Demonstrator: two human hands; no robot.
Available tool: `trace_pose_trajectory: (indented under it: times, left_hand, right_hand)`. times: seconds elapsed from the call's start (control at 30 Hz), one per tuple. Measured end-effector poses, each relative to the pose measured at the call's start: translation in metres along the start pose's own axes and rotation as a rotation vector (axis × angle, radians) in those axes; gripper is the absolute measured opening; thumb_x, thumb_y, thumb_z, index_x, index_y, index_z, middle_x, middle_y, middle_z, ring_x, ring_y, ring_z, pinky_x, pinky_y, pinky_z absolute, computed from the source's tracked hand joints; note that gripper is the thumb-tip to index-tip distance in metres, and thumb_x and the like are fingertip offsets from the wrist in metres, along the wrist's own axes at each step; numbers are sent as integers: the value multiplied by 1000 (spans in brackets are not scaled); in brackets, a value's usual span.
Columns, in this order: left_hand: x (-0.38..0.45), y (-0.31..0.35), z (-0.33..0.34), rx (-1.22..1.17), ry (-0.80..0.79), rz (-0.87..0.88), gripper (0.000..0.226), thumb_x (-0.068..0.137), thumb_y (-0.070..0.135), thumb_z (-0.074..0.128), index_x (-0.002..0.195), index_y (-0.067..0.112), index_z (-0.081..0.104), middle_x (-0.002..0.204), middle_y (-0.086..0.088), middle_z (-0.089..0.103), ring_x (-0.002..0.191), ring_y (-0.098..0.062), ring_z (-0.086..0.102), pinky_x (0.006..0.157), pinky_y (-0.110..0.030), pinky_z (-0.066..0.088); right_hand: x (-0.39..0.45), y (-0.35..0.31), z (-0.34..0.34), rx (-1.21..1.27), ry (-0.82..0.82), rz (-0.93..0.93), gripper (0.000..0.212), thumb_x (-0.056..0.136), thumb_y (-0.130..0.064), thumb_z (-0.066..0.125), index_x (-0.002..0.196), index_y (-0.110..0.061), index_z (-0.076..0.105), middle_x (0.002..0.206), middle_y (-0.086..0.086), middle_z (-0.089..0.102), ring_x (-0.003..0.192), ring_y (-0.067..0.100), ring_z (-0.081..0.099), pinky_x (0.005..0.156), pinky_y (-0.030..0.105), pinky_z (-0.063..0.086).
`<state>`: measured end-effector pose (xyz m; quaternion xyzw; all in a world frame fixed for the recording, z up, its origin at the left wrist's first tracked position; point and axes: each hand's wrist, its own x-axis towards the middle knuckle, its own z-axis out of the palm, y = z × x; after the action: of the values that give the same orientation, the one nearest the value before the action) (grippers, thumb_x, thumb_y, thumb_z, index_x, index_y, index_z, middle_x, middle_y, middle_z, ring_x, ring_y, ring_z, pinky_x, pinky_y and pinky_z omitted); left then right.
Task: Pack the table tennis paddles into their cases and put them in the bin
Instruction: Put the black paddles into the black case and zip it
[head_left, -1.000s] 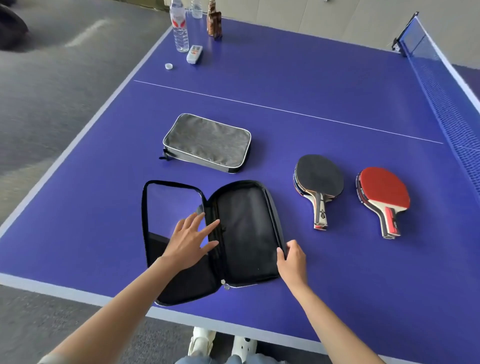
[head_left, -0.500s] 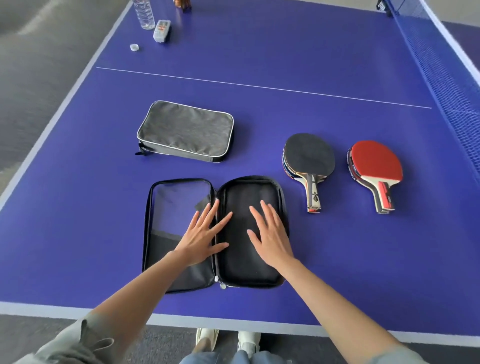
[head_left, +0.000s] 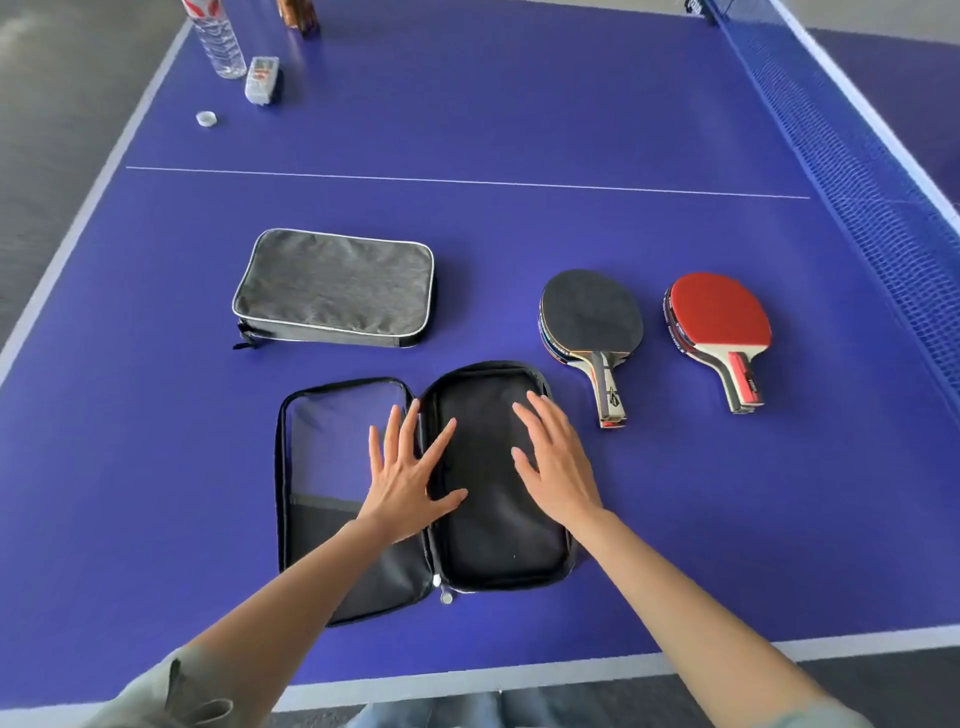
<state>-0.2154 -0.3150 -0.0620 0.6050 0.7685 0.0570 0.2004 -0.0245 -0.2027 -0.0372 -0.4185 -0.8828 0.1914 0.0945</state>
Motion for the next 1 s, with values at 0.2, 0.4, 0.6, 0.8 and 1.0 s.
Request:
trace_pose_trajectory:
  times: [0.2,0.4,0.6,0.8,1.0]
  left_hand:
    - [41,39,2,114,-57,90,76,88,66,36,146,43,-6,158,-6,-19,143,-35,-24,112,-57,-15]
    - [51,45,23,222,-71,40,74,87,71,20,137,45,-28,153,-7,-30,135,-38,-35,110,-55,-20]
    - [52,47,23,243,-100,26,74,87,71,17,132,44,-35,144,-5,-42,128,-37,-43,109,-55,-22]
    - [52,48,20,245,-123,19,74,87,72,16,132,44,-36,144,-5,-43,130,-37,-41,112,-56,-16]
    - [54,46,22,230,-129,20,75,86,73,16,130,46,-38,143,-4,-44,128,-36,-43,110,-55,-20]
  right_hand:
    - [41,34,-53,47,217,596,65,83,-20,66,135,4,34,141,19,39,132,34,34,109,40,32]
    - [73,61,-49,24,-87,776,57,85,-26,65,123,7,41,129,21,47,121,36,44,92,40,44]
    - [89,72,-48,66,-122,775,44,88,-13,57,122,8,40,126,24,48,115,41,50,89,43,47]
    - [79,70,-45,89,-83,717,38,91,-19,56,115,8,45,118,24,55,105,40,57,83,43,48]
    - [51,60,-51,242,-40,694,32,89,-18,59,108,5,49,109,20,56,97,37,58,79,44,50]
